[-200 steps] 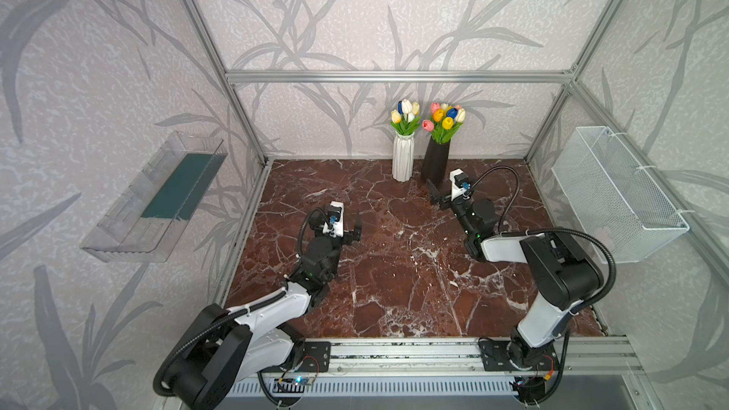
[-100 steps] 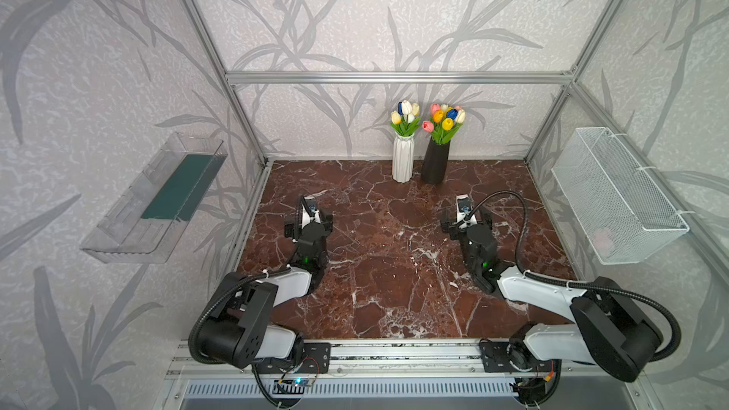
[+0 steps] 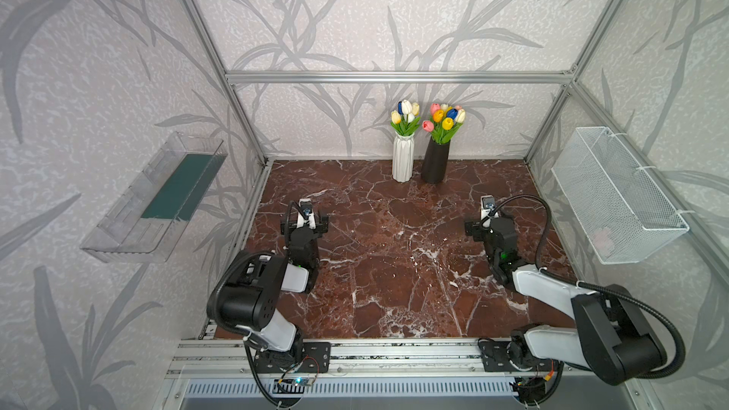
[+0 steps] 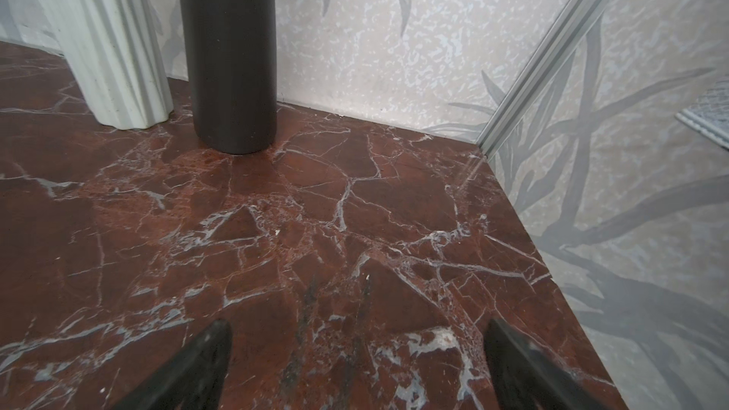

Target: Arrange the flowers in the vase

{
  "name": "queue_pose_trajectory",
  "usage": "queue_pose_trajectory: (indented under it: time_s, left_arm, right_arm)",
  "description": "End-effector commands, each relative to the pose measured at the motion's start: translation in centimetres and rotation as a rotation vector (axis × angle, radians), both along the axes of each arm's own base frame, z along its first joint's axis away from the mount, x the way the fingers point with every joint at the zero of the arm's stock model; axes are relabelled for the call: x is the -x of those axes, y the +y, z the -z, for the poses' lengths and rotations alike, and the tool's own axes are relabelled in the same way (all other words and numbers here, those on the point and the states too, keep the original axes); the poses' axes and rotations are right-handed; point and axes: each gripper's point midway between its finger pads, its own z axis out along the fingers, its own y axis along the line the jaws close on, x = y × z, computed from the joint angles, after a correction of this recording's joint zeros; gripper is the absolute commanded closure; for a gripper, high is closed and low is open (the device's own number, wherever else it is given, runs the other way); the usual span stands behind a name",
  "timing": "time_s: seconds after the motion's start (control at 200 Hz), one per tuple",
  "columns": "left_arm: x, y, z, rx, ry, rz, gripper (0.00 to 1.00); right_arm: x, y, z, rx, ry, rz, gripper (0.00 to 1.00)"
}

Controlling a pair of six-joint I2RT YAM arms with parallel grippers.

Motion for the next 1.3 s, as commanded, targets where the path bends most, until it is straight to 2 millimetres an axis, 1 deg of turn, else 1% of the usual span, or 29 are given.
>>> queue_pose_trajectory:
  time_s: [0.0,0.02,0.045,0.09,0.115,0.155,0.2,0.23,0.295,0.325,0.36,0.395,0.425,0.48,0.485,0.53,0.585,0.605,0.635,0.71,0.77,0.885,0.97,1.11,1.135,1.165,1.195,1.25,1.295]
  left_arm:
    - [0.7,0.9,-0.9,0.094,0.096,-0.060,0.01]
    - [1.0,0.7,0.0,0.102,0.149,-0.044,0.03]
    - [1.1,0.3,0.4,0.098,0.163,-0.015,0.05]
    - [1.5,-0.2,0.9,0.076,0.130,0.029,0.05]
    - [1.9,0.3,1.1,0.081,0.098,0.007,0.05]
    - [2.3,1.0,0.7,0.086,0.033,-0.035,0.02]
    - [2.9,1.7,1.8,0.120,0.042,-0.060,0.01]
    - [3.2,1.8,2.6,0.141,0.047,-0.053,0.01]
    - [3.7,1.7,2.5,0.145,-0.018,-0.026,0.01]
    - [4.0,1.9,2.3,0.143,-0.051,-0.030,0.01]
    - [4.1,2.3,2.8,0.153,-0.057,-0.056,0.01]
    - [3.8,2.6,4.0,0.168,-0.028,-0.071,0.01]
    - [3.0,2.5,4.7,0.169,-0.002,-0.056,0.01]
    - [1.4,1.8,4.7,0.129,0.026,-0.022,0.01]
    - [1.3,1.8,4.5,0.129,0.023,-0.020,0.01]
    - [0.7,1.1,5.6,0.149,0.124,0.022,0.01]
    - [-0.4,1.4,6.5,0.175,0.230,0.027,0.01]
    - [-0.8,1.5,6.5,0.204,0.240,0.047,0.01]
    - [-1.1,2.4,6.6,0.253,0.232,0.046,0.01]
    - [-1.0,2.5,6.4,0.259,0.185,0.065,0.01]
    - [-1.0,2.4,6.6,0.264,0.215,0.067,0.01]
    - [-1.1,2.1,6.5,0.255,0.210,0.084,0.01]
    - [-1.2,2.0,6.4,0.245,0.204,0.096,0.01]
    - [-1.1,1.9,6.5,0.246,0.207,0.098,0.01]
    - [-1.0,1.6,6.3,0.243,0.196,0.122,0.01]
    - [-0.5,0.9,5.8,0.231,0.162,0.170,0.01]
    - [0.8,0.3,5.6,0.222,0.117,0.206,0.01]
    - [3.2,0.4,5.0,0.218,0.025,0.199,0.01]
    - [2.8,0.8,5.0,0.231,0.038,0.175,0.01]
  right_arm:
    - [1.3,0.1,1.4,-0.013,0.052,-0.016,0.00]
    - [1.4,0.0,1.4,-0.007,0.037,-0.017,0.00]
    - [1.6,0.0,1.3,0.004,0.011,-0.026,0.00]
    - [1.7,-0.1,0.5,0.016,-0.074,-0.038,0.01]
    - [1.8,-0.1,0.4,0.028,-0.104,-0.041,0.01]
    - [1.7,-0.4,0.7,0.049,-0.121,-0.043,0.01]
    - [1.2,-0.8,1.6,0.034,-0.120,-0.037,0.01]
    - [0.9,-0.8,1.5,0.010,-0.142,-0.039,0.01]
    - [0.6,0.0,1.9,-0.010,-0.151,-0.099,0.01]
    - [0.3,-0.1,2.8,-0.021,-0.125,-0.092,0.01]
    - [0.0,-0.3,3.9,-0.047,-0.098,-0.097,0.01]
    - [-0.3,-0.1,4.5,-0.072,-0.106,-0.134,0.01]
    - [-0.5,-0.2,4.3,-0.081,-0.134,-0.146,0.01]
    - [-0.4,-1.0,4.7,-0.096,-0.084,-0.104,0.01]
    - [-0.5,-1.0,4.7,-0.099,-0.079,-0.101,0.01]
    - [-1.3,-1.3,5.2,-0.123,-0.026,-0.101,0.01]
    - [-2.6,-1.6,5.5,-0.122,0.020,-0.081,0.01]
    - [-2.5,-1.5,5.6,-0.122,0.029,-0.079,0.01]
    - [-2.6,-1.5,5.6,-0.124,0.030,-0.079,0.01]
    - [-2.5,-1.5,5.6,-0.116,0.021,-0.084,0.01]
    - [-2.5,-1.1,5.4,-0.112,0.015,-0.109,0.01]
    - [-2.5,-1.2,5.4,-0.112,0.014,-0.102,0.01]
    - [-2.4,0.1,5.4,-0.113,0.020,-0.182,0.01]
    - [-2.5,-0.2,5.5,-0.122,0.027,-0.166,0.01]
    - [-2.5,-0.2,5.5,-0.120,0.024,-0.166,0.01]
    - [-2.5,-0.2,5.6,-0.121,0.026,-0.166,0.01]
    - [-2.5,-0.2,5.5,-0.122,0.025,-0.166,0.01]
    - [-2.5,-0.2,5.5,-0.121,0.025,-0.167,0.01]
    - [-2.5,-0.1,5.5,-0.122,0.023,-0.167,0.01]
